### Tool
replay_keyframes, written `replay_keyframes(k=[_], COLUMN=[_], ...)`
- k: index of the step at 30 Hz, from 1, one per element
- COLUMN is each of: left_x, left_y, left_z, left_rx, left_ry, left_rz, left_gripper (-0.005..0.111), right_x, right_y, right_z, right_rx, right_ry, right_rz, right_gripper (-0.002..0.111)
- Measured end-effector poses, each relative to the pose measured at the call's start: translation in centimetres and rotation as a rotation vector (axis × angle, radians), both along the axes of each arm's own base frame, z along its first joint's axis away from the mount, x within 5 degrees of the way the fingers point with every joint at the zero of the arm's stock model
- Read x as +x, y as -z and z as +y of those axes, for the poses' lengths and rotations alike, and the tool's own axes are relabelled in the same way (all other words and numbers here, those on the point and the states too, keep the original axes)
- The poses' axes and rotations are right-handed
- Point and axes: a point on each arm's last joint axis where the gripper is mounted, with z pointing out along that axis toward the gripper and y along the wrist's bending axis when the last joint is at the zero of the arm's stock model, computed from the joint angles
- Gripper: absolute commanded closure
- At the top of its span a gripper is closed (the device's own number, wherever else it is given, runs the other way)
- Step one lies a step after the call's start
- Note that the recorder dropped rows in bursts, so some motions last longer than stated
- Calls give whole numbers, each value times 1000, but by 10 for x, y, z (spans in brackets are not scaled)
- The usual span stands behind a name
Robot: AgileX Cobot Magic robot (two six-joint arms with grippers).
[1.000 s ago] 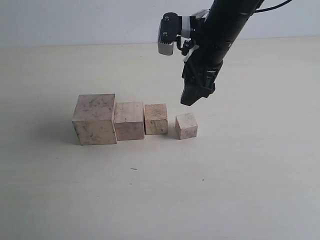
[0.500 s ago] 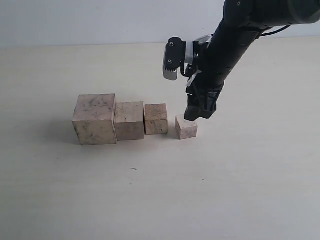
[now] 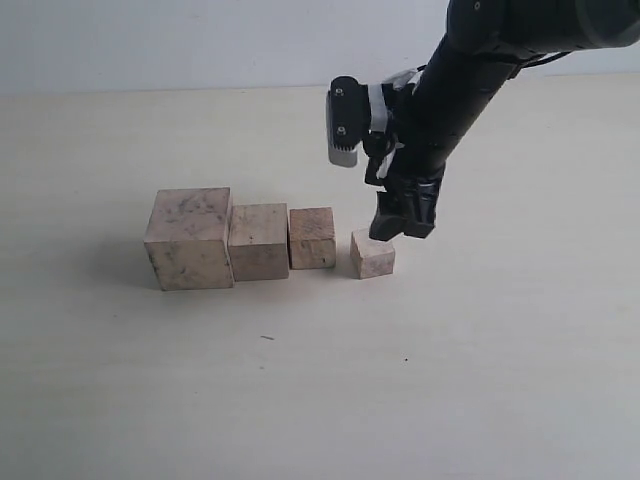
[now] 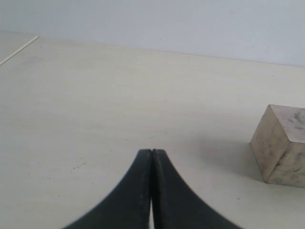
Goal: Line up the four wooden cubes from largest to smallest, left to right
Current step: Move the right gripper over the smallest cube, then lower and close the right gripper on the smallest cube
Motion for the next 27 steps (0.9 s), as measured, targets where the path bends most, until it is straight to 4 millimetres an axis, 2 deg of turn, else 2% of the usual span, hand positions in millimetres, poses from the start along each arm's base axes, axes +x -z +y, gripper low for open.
replay_keyframes(k=[3,8,14,19,27], left_x=[0,0,0,0,0], left_y=[0,0,0,0,0], left_z=[0,0,0,0,0], left_rx=[0,0,0,0,0], left_ry=[0,0,0,0,0], left_rz=[0,0,0,0,0], left_gripper=[107,107,107,107,107], right_x=[-1,-2,-1,-1,-1], right_y=[1,3,25,37,39], right_z=[-4,-1,4,6,6], right_rx=[-49,-29,-5,-2,-3], right_ry=[-104,-171,-151,-128,-59], right_rz=[-20,-23,48,84,109], right_gripper=[38,38,38,38,38])
